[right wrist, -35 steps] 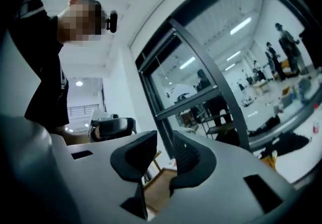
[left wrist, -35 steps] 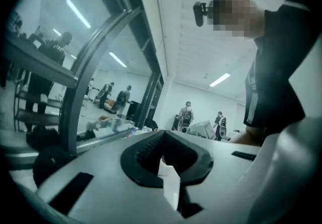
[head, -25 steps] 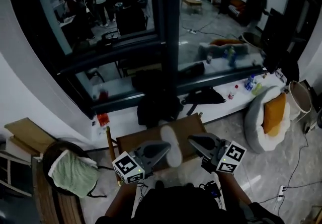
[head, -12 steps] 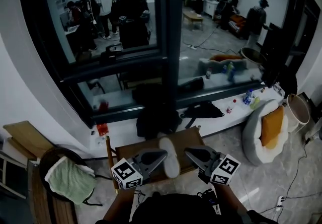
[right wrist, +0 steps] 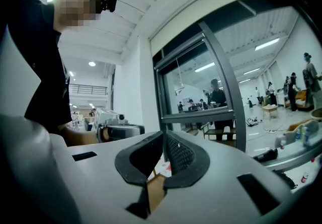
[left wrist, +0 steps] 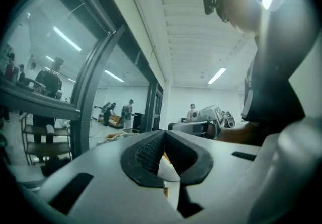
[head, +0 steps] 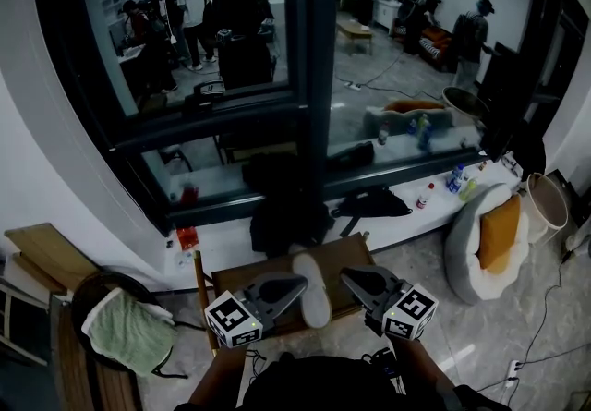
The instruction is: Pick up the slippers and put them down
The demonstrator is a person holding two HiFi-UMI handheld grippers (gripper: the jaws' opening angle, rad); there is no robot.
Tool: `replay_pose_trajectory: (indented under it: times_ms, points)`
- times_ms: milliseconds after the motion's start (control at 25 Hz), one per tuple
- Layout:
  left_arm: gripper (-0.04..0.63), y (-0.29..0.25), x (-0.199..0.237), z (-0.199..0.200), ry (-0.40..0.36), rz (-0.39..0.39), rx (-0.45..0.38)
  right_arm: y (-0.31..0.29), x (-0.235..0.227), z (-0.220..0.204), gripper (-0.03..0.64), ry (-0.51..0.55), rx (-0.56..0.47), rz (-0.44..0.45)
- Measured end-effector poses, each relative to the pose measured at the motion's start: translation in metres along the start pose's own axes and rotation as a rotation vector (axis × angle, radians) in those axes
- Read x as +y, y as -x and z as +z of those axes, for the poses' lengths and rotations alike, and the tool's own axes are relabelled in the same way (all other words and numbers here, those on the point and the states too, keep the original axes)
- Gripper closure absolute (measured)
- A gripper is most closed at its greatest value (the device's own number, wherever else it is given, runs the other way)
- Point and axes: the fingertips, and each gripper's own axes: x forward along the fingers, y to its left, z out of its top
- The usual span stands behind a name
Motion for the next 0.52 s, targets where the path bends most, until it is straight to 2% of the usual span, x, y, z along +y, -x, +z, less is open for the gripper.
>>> replay_pose_trajectory:
  times_ms: [80,240,520]
  points:
    - [0.584,-0.001,0.0,-0.002,-0.023,-0.001,0.018,-0.001,-0.002,-0.002,0.586,0.001,0.019,-0.007]
    - [0.584,0.0,0.002,-0.001,0.011,-0.026,-0.005,-0.006,-0.002,-0.002,0.586,-0.012,0.009,0.003]
    - [0.584,0.001,0.013,-0.004,0.025,-0.025,-0.004,-0.015,-0.007,-0.003,0.586,-0.02,0.001,0.002]
